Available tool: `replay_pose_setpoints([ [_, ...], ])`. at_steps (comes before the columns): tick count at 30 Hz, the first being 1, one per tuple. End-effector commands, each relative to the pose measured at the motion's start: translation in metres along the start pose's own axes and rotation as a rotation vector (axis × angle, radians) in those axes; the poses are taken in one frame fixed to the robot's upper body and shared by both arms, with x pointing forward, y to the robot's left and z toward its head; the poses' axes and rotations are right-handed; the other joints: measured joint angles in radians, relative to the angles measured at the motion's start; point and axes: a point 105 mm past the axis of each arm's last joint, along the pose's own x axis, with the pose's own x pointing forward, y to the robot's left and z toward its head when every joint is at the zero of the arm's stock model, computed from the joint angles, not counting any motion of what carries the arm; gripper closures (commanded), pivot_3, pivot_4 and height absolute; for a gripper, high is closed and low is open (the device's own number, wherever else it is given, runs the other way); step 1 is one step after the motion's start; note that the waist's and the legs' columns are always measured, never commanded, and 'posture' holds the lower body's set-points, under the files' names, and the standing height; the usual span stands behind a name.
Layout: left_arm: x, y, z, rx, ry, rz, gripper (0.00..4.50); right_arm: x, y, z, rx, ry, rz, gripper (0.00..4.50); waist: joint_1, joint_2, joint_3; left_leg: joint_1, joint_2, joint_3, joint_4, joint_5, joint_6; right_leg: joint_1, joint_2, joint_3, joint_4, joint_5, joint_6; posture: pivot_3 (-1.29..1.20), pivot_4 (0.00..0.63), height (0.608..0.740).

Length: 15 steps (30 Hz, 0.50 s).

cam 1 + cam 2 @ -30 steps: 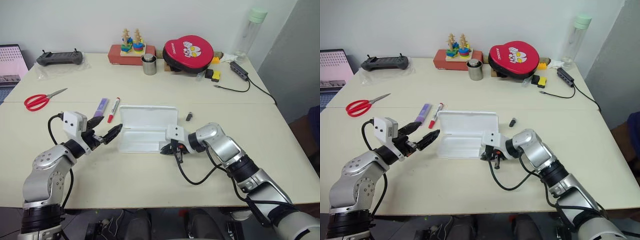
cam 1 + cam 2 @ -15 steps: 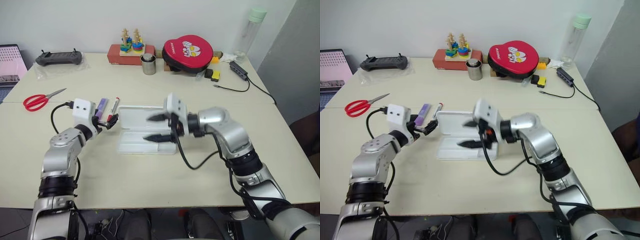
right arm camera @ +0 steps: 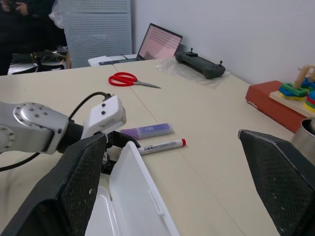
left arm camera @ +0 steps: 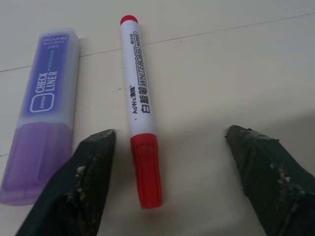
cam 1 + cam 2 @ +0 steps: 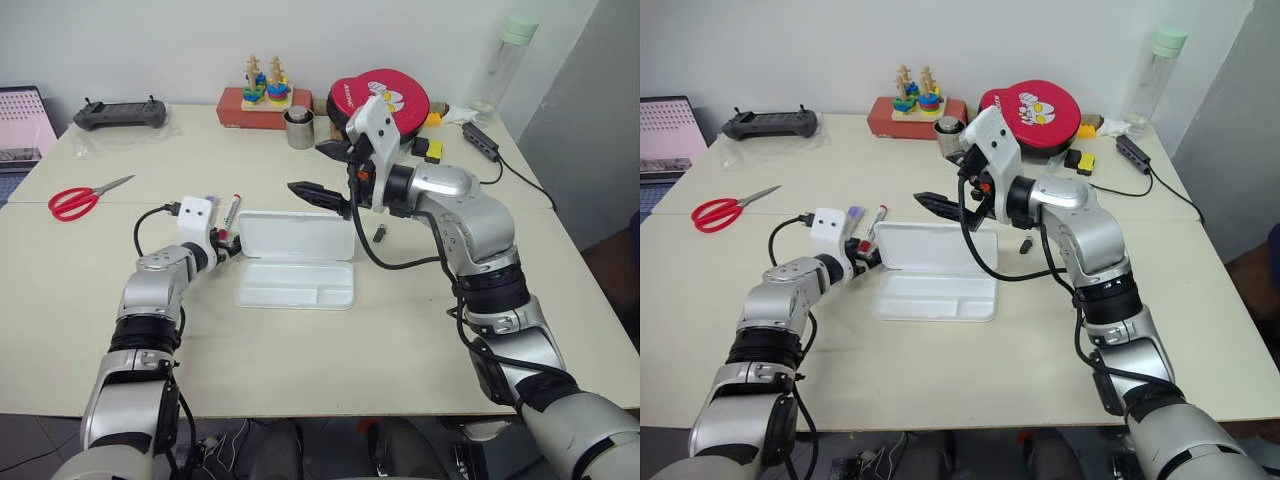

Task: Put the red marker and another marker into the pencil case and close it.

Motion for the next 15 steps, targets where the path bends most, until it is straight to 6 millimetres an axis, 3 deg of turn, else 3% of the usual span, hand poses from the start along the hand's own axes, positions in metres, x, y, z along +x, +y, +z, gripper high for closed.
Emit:
replay_pose_setpoints([
  [1, 0.001, -0.001, 0.007, 0.01, -0.01, -0.011, 1.75, -0.003, -0.005, 0.018, -0.039, -0.059, -0.023, 0.0, 0.0, 0.0, 0.0, 0.0, 0.0, 0.0, 0.0, 0.0, 0.0, 0.0, 0.0, 0.0, 0.0, 0.0, 0.0, 0.0, 0.15, 0.74],
  [10, -0.002, 0.004, -0.002, -0.016, 0.015, 0.012, 3.75, -0.002, -0.004, 0.019, -0.041, -0.063, -0.013, 0.0, -0.002, 0.0, 0.0, 0.001, 0.0, 0.0, 0.0, 0.0, 0.0, 0.0, 0.0, 0.0, 0.0, 0.0, 0.0, 0.0, 0.15, 0.74],
  [12, -0.003, 0.003, -0.003, -0.004, 0.007, 0.012, 4.08, -0.002, -0.005, 0.02, -0.041, -0.065, -0.009, 0.0, -0.003, 0.0, 0.0, 0.001, 0.0, 0.0, 0.0, 0.0, 0.0, 0.0, 0.0, 0.0, 0.0, 0.0, 0.0, 0.0, 0.15, 0.74],
  [15, -0.006, 0.009, -0.002, -0.022, -0.015, 0.047, 4.1, -0.001, -0.005, 0.02, -0.043, -0.068, -0.004, 0.0, -0.003, 0.0, 0.0, 0.001, 0.0, 0.0, 0.0, 0.0, 0.0, 0.0, 0.0, 0.001, 0.0, 0.0, 0.0, 0.0, 0.15, 0.74],
])
